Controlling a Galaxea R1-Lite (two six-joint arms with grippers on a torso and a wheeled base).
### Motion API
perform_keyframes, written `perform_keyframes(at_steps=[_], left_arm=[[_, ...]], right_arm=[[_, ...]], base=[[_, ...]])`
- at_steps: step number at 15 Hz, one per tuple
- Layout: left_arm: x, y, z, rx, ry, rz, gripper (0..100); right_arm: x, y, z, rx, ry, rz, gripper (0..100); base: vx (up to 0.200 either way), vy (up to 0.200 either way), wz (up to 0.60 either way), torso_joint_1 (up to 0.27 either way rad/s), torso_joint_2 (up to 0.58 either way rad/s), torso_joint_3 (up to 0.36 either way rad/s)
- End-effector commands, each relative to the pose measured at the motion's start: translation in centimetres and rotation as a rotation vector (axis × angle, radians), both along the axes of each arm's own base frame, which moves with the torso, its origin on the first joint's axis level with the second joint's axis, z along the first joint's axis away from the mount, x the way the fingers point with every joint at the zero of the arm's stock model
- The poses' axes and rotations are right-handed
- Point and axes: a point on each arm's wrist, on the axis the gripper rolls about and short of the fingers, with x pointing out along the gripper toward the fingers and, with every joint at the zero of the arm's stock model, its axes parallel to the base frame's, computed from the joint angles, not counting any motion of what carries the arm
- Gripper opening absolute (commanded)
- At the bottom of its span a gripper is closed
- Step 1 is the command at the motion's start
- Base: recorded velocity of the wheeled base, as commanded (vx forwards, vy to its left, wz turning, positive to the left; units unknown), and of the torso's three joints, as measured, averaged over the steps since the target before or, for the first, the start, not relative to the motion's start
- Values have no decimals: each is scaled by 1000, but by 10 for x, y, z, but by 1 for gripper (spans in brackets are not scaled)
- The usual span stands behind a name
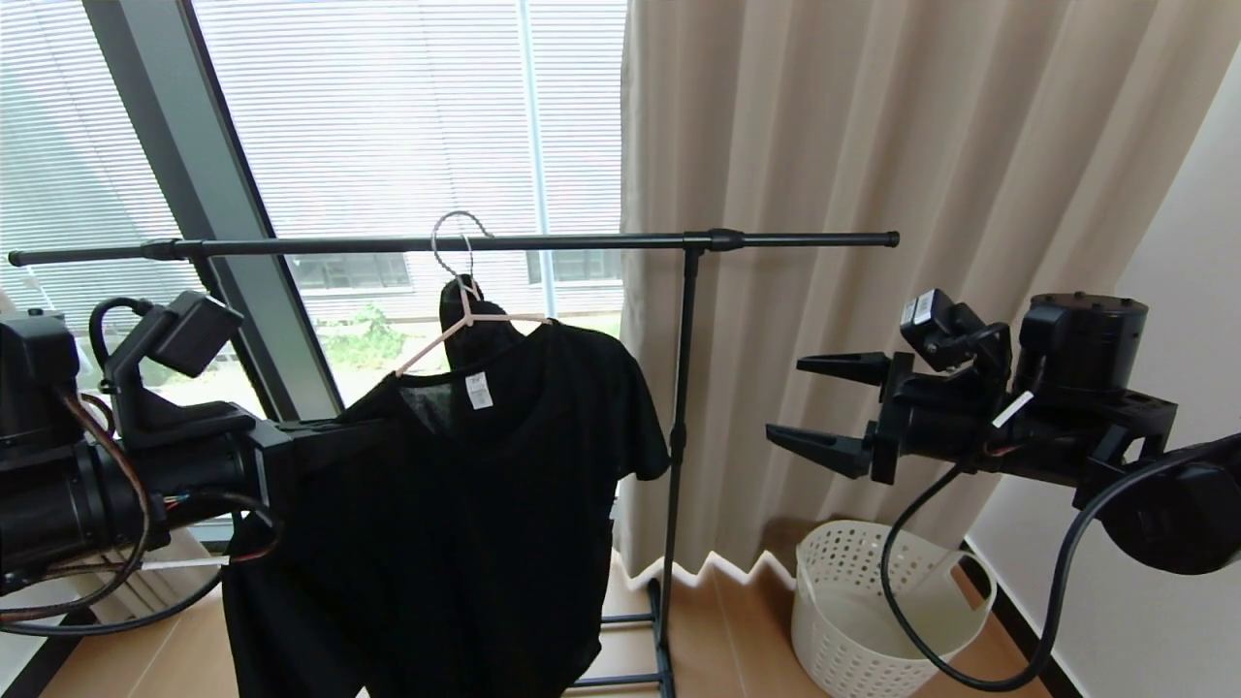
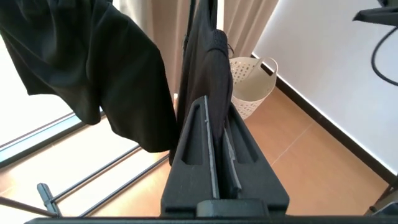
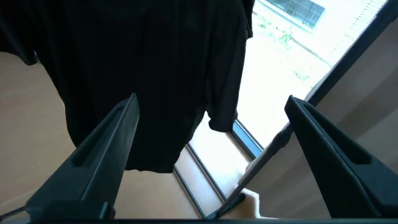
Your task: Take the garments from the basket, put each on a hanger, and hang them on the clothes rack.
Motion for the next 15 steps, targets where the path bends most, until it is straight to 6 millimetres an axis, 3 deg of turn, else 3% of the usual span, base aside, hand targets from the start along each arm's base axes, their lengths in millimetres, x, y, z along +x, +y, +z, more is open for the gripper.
perform_keyframes(at_steps=[1,8,15], left_arm=[[15,-9,-2,-4,26,-7,0],[56,-37,2,-7,39,80,0],[106,-54,-8,-3,57,168,0]], right_arm=[[-11,9,19,19,-43,-18,100],[-13,27,32,13,-74,-132,100],[-7,35,22,-4,-55,-152,100]], base=[[0,0,0,0,0,0],[0,0,0,0,0,0],[0,0,0,0,0,0]])
